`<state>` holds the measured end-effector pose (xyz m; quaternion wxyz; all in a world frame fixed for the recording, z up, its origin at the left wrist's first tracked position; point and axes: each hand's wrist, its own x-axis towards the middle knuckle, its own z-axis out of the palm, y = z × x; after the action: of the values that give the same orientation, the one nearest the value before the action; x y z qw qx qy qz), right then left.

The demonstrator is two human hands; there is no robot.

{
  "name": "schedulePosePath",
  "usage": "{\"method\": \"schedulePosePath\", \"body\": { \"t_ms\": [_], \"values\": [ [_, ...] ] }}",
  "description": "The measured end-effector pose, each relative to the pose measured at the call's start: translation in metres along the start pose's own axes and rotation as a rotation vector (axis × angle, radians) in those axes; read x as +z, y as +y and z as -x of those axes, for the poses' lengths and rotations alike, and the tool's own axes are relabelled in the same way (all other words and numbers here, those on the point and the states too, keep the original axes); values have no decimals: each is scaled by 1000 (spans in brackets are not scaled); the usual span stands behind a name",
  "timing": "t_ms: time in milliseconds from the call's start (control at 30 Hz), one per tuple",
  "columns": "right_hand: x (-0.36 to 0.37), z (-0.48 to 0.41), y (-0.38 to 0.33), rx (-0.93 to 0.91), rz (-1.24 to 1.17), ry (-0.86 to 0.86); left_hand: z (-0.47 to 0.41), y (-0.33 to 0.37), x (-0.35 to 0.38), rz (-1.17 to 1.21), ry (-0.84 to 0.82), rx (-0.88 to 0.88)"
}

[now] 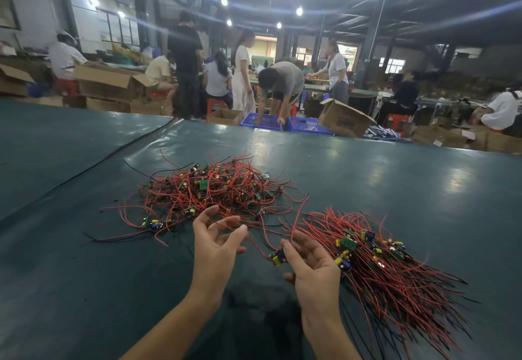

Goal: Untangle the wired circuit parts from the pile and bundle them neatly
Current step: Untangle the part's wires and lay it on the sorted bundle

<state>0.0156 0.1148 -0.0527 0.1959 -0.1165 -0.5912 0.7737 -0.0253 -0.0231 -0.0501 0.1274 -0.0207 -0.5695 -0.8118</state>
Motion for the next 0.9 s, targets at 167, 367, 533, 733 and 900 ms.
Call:
{"method": "schedulePosePath", "body": {
  "t_ms": [167, 367, 533, 733, 900],
  "values": [
    [2, 2, 0, -11, -14, -27, 5, -7, 4, 96, -46, -184],
    [-3, -3, -2, -48, -53, 26, 4, -3, 4, 50, -59, -176],
    [0, -1, 0, -3, -83, -41, 15, 5, 12, -114, -440, -397],
    [1, -1, 2, -12, -120, -8, 21, 2, 13, -244, -495, -218],
    [0, -4, 2, 64, -183, 77, 20, 1, 13, -281, -453, -175]
  ]
}}
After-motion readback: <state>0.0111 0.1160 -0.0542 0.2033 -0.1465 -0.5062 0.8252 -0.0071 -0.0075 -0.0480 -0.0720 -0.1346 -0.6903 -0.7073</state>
